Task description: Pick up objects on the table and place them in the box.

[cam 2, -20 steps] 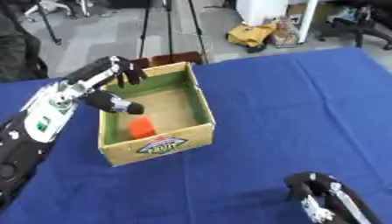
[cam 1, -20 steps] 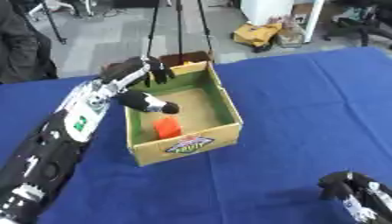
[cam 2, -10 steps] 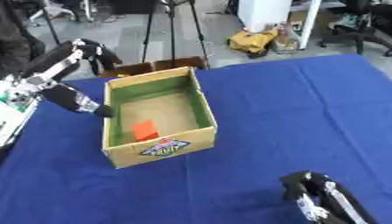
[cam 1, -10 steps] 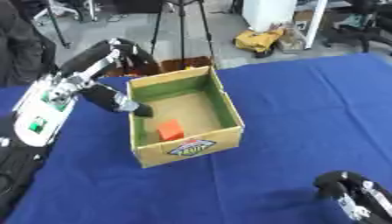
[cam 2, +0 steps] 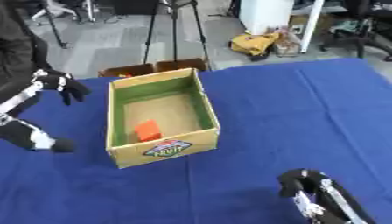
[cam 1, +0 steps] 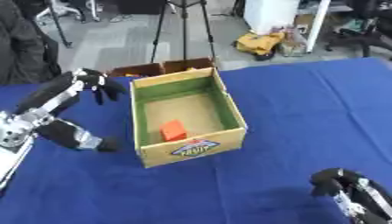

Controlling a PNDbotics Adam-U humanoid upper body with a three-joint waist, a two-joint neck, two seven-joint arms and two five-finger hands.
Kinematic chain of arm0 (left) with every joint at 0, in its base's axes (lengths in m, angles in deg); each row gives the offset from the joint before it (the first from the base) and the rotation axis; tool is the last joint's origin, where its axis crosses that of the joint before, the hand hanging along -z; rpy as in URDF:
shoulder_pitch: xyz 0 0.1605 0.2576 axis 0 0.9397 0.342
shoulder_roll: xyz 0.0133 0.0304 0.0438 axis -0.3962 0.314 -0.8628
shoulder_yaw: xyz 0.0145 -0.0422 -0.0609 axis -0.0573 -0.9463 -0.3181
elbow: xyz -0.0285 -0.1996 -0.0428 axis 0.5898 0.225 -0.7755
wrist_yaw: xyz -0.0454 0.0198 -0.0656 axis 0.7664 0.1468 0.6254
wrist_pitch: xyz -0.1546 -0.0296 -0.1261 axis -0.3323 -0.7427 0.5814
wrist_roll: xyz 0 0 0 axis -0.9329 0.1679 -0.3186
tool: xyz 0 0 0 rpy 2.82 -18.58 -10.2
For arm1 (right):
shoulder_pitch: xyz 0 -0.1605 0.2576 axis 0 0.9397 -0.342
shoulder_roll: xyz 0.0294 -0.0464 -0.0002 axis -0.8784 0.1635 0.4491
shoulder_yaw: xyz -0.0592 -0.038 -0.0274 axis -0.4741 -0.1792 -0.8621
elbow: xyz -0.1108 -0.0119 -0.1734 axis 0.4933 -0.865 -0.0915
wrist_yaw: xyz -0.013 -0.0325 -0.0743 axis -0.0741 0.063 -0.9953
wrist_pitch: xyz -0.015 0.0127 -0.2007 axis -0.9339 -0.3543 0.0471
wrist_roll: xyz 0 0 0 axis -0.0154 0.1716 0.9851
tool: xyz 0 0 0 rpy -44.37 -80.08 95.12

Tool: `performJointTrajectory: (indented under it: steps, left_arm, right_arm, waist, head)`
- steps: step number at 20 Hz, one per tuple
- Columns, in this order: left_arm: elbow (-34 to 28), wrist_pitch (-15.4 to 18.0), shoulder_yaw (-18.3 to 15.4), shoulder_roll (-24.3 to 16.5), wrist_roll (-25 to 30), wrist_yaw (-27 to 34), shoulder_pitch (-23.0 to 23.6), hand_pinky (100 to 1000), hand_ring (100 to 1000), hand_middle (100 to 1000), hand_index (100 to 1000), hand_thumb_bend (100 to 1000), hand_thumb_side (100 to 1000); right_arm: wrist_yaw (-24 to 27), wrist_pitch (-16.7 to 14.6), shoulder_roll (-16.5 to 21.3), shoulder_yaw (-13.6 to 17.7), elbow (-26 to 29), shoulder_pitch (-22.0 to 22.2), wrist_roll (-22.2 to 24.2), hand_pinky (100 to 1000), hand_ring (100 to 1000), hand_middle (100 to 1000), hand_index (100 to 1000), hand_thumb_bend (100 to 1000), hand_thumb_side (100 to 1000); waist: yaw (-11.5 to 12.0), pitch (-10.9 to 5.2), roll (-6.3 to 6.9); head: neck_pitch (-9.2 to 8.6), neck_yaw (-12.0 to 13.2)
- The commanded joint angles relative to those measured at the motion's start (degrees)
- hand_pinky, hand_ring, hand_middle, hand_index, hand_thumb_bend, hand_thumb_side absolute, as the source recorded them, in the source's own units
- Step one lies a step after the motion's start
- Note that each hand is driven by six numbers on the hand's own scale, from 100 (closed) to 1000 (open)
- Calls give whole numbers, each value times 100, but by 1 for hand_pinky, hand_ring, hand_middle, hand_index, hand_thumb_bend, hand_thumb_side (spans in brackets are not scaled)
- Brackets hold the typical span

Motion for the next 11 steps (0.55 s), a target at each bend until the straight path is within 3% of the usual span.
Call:
performJointTrajectory:
  steps: [1,6,11]
  left_arm:
    - [-564,-243,-205,-252,148,321,214,478,595,533,751,838,715]
    - [-960,-566,-325,-303,374,667,509,479,596,533,752,822,733]
    - [-949,-603,-315,-262,481,634,643,480,598,533,752,814,752]
  right_arm:
    - [11,0,109,38,84,-17,-11,761,528,416,696,100,600]
    - [10,-1,112,28,82,-15,1,761,528,416,696,100,599]
    - [-3,4,98,30,74,2,-5,761,528,416,696,100,600]
  waist:
    - [3,-114,-10]
    - [24,-120,-9]
    - [20,-116,-7]
  head:
    - [42,-5]
    - [63,-2]
    - [72,-2]
